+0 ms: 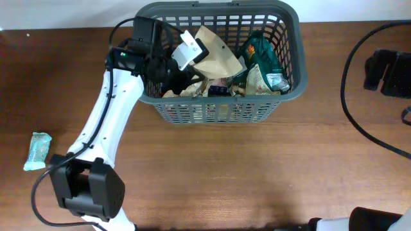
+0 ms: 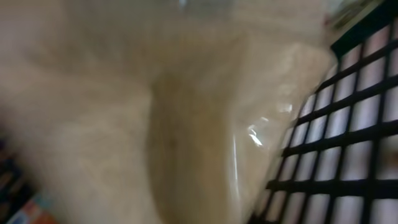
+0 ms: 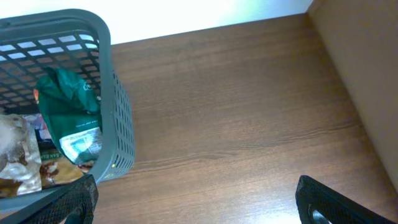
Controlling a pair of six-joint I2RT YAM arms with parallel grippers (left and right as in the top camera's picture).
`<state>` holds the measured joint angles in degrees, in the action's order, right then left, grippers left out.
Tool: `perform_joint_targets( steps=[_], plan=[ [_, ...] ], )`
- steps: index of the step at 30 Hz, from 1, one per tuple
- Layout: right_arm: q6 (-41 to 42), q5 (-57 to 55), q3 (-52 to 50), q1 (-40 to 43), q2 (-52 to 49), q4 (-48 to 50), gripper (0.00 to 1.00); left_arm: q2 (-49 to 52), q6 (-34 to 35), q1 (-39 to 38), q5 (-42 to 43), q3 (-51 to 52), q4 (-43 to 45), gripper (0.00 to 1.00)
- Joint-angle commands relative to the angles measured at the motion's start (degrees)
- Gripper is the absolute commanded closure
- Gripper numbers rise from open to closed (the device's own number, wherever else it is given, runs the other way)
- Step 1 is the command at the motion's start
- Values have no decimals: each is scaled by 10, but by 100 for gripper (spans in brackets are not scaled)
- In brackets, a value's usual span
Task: Pack container
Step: 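Drop the cream paper bag into the basket and withdraw left gripper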
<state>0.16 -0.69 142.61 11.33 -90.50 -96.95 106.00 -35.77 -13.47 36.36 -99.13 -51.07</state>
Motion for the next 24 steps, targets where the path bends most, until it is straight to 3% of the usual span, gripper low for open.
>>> perform_joint_targets(
  steps=[1,9,13,15,18,23,24],
  plan=[
    [1,13,2,3,3,-3,1,-14,-25,0,-25,-10,16,1],
    [1,16,2,3,3,-3,1,-77,91,62,-71,-108,94,0],
    [1,16,2,3,3,-3,1,-120,196,151,-285,-133,88,7],
    [1,16,2,3,3,-3,1,-129,212,204,-382,-133,50,7],
    [1,16,2,3,3,-1,1,-124,191,290,-439,-127,-7,3],
    [1,16,2,3,2,-2,1,-98,5,405,-331,-80,-59,0],
    [1,16,2,3,1,-2,1,-94,-6,421,-316,-67,-65,0]
  ],
)
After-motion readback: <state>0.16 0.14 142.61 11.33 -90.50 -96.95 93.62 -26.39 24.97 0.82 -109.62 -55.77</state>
